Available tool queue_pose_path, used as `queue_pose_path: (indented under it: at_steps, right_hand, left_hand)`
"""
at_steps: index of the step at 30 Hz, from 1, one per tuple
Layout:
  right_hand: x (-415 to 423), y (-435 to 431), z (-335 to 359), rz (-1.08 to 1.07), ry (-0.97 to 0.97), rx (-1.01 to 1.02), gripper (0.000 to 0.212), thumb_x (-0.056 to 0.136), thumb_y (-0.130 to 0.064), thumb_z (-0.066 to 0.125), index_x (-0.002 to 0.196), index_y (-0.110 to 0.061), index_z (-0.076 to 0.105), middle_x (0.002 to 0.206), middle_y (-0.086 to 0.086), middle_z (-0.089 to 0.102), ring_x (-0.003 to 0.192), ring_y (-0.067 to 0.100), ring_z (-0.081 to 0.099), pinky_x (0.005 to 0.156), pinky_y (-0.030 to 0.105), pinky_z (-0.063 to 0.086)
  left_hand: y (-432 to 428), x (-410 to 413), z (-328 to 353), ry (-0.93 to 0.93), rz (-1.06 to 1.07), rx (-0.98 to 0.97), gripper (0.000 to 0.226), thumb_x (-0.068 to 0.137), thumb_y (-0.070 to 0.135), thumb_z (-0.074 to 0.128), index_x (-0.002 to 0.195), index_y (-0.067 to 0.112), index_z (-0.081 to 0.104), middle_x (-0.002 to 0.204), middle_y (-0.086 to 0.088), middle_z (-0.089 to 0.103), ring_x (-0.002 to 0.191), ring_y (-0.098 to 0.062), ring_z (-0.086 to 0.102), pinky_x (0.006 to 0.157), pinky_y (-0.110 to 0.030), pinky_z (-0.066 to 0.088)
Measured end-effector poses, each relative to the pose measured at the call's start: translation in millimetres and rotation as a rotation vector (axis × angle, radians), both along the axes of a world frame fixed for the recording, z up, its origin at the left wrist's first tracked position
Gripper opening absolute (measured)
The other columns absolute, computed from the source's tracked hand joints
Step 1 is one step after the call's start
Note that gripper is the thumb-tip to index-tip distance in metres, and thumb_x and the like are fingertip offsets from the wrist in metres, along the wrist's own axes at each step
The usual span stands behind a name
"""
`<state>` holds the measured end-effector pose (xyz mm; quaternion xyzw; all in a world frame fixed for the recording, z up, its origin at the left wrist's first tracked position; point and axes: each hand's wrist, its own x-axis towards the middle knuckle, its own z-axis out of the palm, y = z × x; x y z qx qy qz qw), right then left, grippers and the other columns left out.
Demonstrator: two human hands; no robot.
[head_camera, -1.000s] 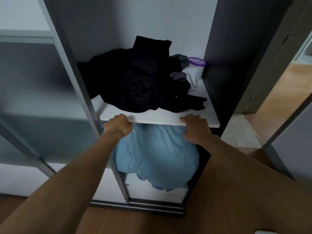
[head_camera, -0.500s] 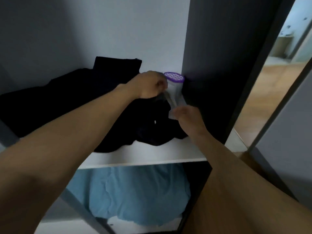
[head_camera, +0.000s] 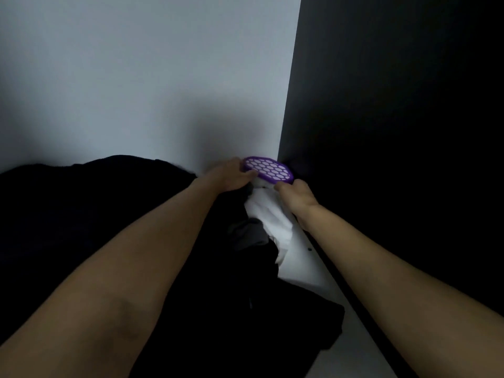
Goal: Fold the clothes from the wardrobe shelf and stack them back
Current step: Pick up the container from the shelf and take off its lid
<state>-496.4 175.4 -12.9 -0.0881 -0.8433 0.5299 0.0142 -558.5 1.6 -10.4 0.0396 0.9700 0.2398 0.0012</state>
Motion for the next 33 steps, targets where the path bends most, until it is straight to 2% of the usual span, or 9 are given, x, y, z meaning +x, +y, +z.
queue_pose_path:
  at_steps: [3,7,10,13,16,22,25,29,33]
  right_hand:
    - [-30,-6,-12,-0.013,-0.088,0.029,0.045,0.094,-0.033,0.051,0.126,-0.002,0.059,0.118,0.015,0.064,0.106,0.032,0.063,0.086,0.034,0.050]
    - [-52,-16,-30,-0.056,-0.120,-0.019,0.055,0.096,-0.045,0.050,0.133,-0.004,0.055,0.126,0.015,0.062,0.112,0.032,0.061,0.088,0.029,0.046]
    - [-53,-21,-42,-0.091,-0.038,-0.081,0.052,0.097,-0.045,0.053,0.131,-0.005,0.055,0.127,0.014,0.064,0.117,0.031,0.061,0.100,0.035,0.048]
    - [-46,-22,-43,-0.111,0.116,-0.136,0.044,0.100,-0.037,0.053,0.130,-0.006,0.056,0.124,0.013,0.065,0.117,0.029,0.061,0.102,0.036,0.047]
    - [-34,-28,-25,-0.152,0.245,-0.251,0.047,0.099,-0.035,0.054,0.139,-0.010,0.047,0.132,0.014,0.059,0.122,0.029,0.057,0.105,0.043,0.046]
    - [8,-26,31,-0.165,0.414,-0.462,0.058,0.097,-0.039,0.058,0.147,-0.018,0.038,0.142,0.014,0.049,0.127,0.030,0.052,0.103,0.050,0.048]
    - [44,-13,50,-0.155,0.406,-0.577,0.055,0.095,-0.038,0.061,0.144,-0.021,0.043,0.139,0.014,0.052,0.121,0.030,0.058,0.098,0.048,0.053]
    - [105,3,66,-0.081,0.324,-0.803,0.047,0.095,-0.031,0.061,0.139,-0.021,0.048,0.128,0.015,0.062,0.103,0.031,0.068,0.081,0.044,0.061]
    - [166,31,66,-0.025,0.206,-0.927,0.039,0.095,-0.031,0.057,0.131,-0.016,0.052,0.114,0.017,0.067,0.085,0.030,0.072,0.056,0.032,0.059]
  left_hand:
    - [2,-31,-18,-0.057,0.020,0.136,0.065,0.099,0.058,0.041,0.127,0.002,0.060,0.133,-0.022,0.060,0.120,-0.032,0.058,0.084,-0.027,0.035]
    - [4,-54,-29,-0.139,-0.033,0.433,0.061,0.102,0.055,0.034,0.136,0.010,0.058,0.140,-0.014,0.057,0.127,-0.023,0.054,0.103,-0.024,0.033]
    - [5,-65,-36,-0.184,0.019,0.680,0.056,0.100,0.055,0.040,0.129,0.012,0.061,0.131,-0.013,0.064,0.120,-0.027,0.060,0.110,-0.041,0.042]
    - [5,-64,-32,-0.180,0.057,0.841,0.043,0.099,0.052,0.046,0.118,0.019,0.065,0.127,-0.011,0.067,0.111,-0.024,0.065,0.103,-0.040,0.049]
    - [10,-49,-13,-0.153,0.083,1.024,0.039,0.099,0.048,0.049,0.105,0.016,0.070,0.113,-0.012,0.073,0.092,-0.022,0.072,0.084,-0.035,0.057]
    - [45,25,38,-0.077,0.062,1.307,0.046,0.101,0.047,0.044,0.130,0.015,0.060,0.089,-0.004,0.077,0.069,-0.015,0.074,0.051,-0.023,0.054]
    - [62,75,60,-0.082,0.052,1.425,0.050,0.101,0.050,0.043,0.136,0.016,0.056,0.112,-0.011,0.073,0.086,-0.022,0.072,0.057,-0.031,0.058]
    - [77,147,70,0.026,0.123,1.371,0.034,0.101,0.048,0.044,0.116,0.023,0.061,0.078,0.008,0.076,0.072,-0.011,0.073,0.066,-0.034,0.059]
    - [89,234,66,0.090,0.189,1.305,0.038,0.096,0.046,0.054,0.124,0.021,0.054,0.090,0.005,0.070,0.095,-0.018,0.067,0.075,-0.048,0.059]
